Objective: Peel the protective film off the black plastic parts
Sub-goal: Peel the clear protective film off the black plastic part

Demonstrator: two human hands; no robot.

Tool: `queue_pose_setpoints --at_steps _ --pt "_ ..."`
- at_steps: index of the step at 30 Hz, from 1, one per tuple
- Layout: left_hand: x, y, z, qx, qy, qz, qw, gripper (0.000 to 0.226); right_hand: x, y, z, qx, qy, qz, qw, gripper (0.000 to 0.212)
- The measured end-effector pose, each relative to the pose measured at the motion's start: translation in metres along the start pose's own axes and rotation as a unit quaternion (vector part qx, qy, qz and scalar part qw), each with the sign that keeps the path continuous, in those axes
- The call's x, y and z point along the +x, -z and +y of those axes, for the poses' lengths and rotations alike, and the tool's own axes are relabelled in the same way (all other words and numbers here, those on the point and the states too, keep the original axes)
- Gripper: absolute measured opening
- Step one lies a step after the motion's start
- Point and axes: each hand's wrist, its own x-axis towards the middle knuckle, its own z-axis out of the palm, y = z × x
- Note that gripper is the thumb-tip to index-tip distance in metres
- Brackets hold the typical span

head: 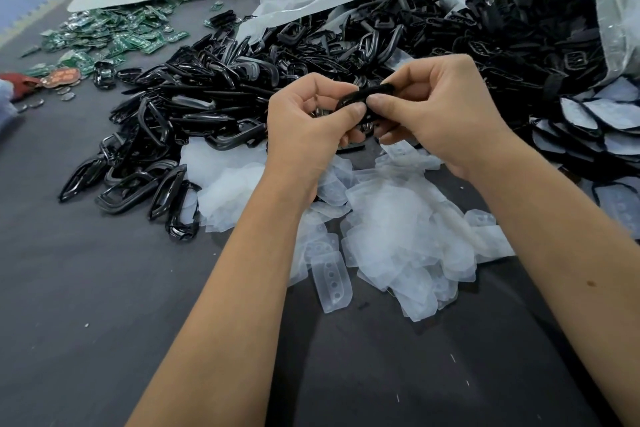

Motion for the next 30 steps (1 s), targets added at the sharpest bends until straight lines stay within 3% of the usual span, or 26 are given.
queue_pose_setpoints --at_steps 5,8,10,13,16,20,26,30 --pt "0.002 0.000 -0.004 0.026 -0.016 0.021 0.999 0.020 0.001 0.001 -0.001 -0.138 0.035 0.033 0.989 0.021" --pt "0.004 0.005 -0.005 0.040 -0.011 0.051 0.998 0.019 0.001 0.004 0.005 -0.300 0.043 0.060 0.951 0.036" --pt "0.005 0.008 -0.005 0.030 -0.013 0.071 0.997 0.018 0.002 0.006 0.006 -0.399 0.012 0.036 0.916 0.040" --pt "0.006 0.011 -0.004 0.032 -0.026 0.087 0.995 0.018 0.003 0.008 0.001 -0.449 -0.033 -0.042 0.892 0.037" --pt "0.006 0.011 -0.004 0.027 -0.023 0.092 0.995 0.018 0.003 0.010 0.000 -0.383 -0.004 -0.068 0.921 0.024" --pt "0.007 0.012 -0.003 0.021 -0.018 0.105 0.994 0.018 0.002 0.008 0.002 -0.189 0.013 -0.063 0.980 0.020" --pt "0.007 0.013 -0.002 -0.010 -0.003 0.121 0.993 0.017 0.001 0.004 0.002 -0.017 0.022 -0.083 0.996 0.024" --pt "0.008 0.014 0.000 -0.039 0.008 0.139 0.989 0.016 0.002 0.002 0.002 0.017 0.032 -0.067 0.997 0.020"
